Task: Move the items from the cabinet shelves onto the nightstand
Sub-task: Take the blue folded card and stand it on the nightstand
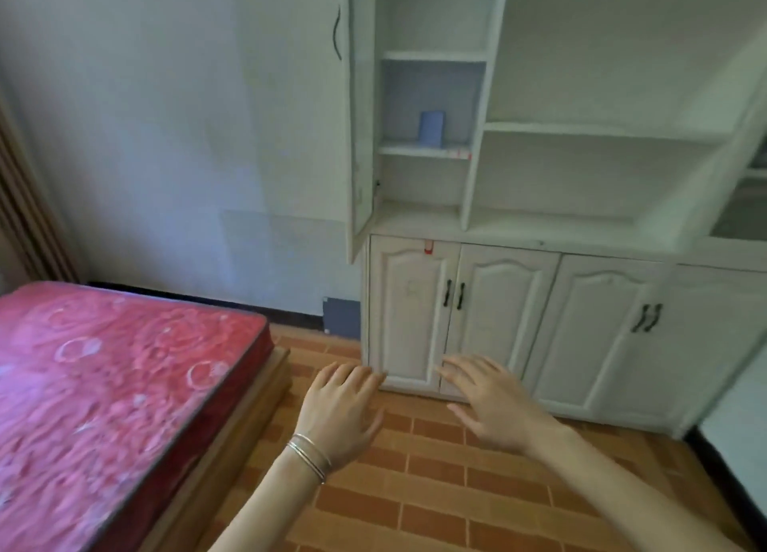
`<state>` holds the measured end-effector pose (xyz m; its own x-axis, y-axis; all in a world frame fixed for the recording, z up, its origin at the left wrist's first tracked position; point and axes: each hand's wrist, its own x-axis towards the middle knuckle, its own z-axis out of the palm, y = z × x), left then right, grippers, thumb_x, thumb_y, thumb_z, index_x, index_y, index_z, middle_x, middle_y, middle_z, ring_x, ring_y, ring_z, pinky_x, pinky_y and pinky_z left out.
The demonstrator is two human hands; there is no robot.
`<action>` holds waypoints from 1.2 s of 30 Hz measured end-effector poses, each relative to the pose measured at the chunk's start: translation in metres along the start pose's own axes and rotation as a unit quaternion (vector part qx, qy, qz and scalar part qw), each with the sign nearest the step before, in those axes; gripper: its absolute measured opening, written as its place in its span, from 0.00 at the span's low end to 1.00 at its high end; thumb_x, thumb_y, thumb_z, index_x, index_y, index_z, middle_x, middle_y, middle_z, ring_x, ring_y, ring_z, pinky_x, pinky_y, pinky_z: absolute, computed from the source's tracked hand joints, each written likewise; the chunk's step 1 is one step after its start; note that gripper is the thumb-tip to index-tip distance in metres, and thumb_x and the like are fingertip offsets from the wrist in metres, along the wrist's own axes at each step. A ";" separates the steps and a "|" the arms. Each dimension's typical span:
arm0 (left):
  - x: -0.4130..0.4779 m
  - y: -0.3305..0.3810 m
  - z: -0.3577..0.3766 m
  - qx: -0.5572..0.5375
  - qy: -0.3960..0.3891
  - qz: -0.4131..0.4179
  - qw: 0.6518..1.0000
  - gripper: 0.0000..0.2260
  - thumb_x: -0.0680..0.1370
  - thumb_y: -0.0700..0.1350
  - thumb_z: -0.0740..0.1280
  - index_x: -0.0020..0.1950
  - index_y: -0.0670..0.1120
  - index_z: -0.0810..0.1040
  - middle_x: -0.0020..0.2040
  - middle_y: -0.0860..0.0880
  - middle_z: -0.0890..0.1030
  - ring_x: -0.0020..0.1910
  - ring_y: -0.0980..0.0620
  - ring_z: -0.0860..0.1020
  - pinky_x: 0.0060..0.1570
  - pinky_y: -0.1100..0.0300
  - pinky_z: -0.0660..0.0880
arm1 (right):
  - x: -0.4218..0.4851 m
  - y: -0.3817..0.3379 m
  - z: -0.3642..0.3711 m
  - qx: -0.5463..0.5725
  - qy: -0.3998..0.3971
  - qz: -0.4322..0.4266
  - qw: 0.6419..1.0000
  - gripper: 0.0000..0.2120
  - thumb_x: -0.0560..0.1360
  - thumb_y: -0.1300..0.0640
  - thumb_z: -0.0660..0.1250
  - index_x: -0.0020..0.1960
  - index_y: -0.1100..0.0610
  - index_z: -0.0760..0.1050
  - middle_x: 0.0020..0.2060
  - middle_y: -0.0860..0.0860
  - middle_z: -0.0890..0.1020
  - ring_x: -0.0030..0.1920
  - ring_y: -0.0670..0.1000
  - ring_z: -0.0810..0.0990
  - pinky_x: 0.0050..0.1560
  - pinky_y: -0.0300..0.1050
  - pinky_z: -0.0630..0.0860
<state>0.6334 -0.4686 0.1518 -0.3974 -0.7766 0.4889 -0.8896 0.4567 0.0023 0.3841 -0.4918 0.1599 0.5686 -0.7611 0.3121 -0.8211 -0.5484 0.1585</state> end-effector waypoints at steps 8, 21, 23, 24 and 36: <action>0.097 0.007 0.054 -0.001 -0.023 0.062 0.998 0.20 0.73 0.57 0.56 0.59 0.51 0.78 0.54 0.52 0.82 0.55 0.50 0.79 0.58 0.48 0.74 | 0.011 0.071 0.026 -0.021 0.029 0.065 0.997 0.25 0.69 0.45 0.65 0.64 0.51 0.72 0.58 0.48 0.79 0.58 0.49 0.77 0.59 0.49 0.72; 0.272 -0.090 0.110 0.007 0.030 0.126 0.992 0.21 0.74 0.55 0.56 0.63 0.50 0.75 0.60 0.49 0.78 0.61 0.48 0.76 0.63 0.48 0.65 | 0.162 0.178 0.055 -0.044 0.068 0.108 0.991 0.25 0.73 0.45 0.55 0.67 0.52 0.69 0.62 0.49 0.76 0.62 0.49 0.74 0.64 0.48 0.66; 0.290 -0.099 0.124 0.004 0.027 0.122 0.992 0.21 0.74 0.55 0.56 0.63 0.49 0.75 0.60 0.49 0.79 0.60 0.48 0.76 0.63 0.48 0.66 | 0.175 0.192 0.069 -0.031 0.066 0.109 0.991 0.24 0.73 0.45 0.55 0.67 0.53 0.69 0.62 0.50 0.75 0.62 0.49 0.73 0.65 0.47 0.65; 0.294 -0.102 0.131 0.004 0.020 0.121 0.992 0.21 0.74 0.55 0.56 0.63 0.50 0.75 0.59 0.49 0.79 0.60 0.48 0.76 0.63 0.48 0.66 | 0.177 0.196 0.075 -0.027 0.061 0.107 0.992 0.24 0.73 0.45 0.55 0.67 0.53 0.69 0.62 0.50 0.75 0.62 0.49 0.73 0.64 0.47 0.66; 0.421 -0.114 0.237 -0.001 -0.014 0.069 0.998 0.21 0.73 0.55 0.56 0.62 0.50 0.75 0.58 0.49 0.80 0.57 0.49 0.78 0.59 0.47 0.71 | 0.257 0.339 0.150 -0.024 0.024 0.075 0.997 0.24 0.71 0.45 0.55 0.64 0.51 0.71 0.59 0.49 0.78 0.60 0.48 0.75 0.62 0.45 0.66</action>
<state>0.5143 -0.9500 0.1508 -0.5216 -0.7188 0.4597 -0.8260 0.5603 -0.0611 0.2598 -0.9251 0.1536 0.4371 -0.8152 0.3799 -0.8988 -0.4113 0.1515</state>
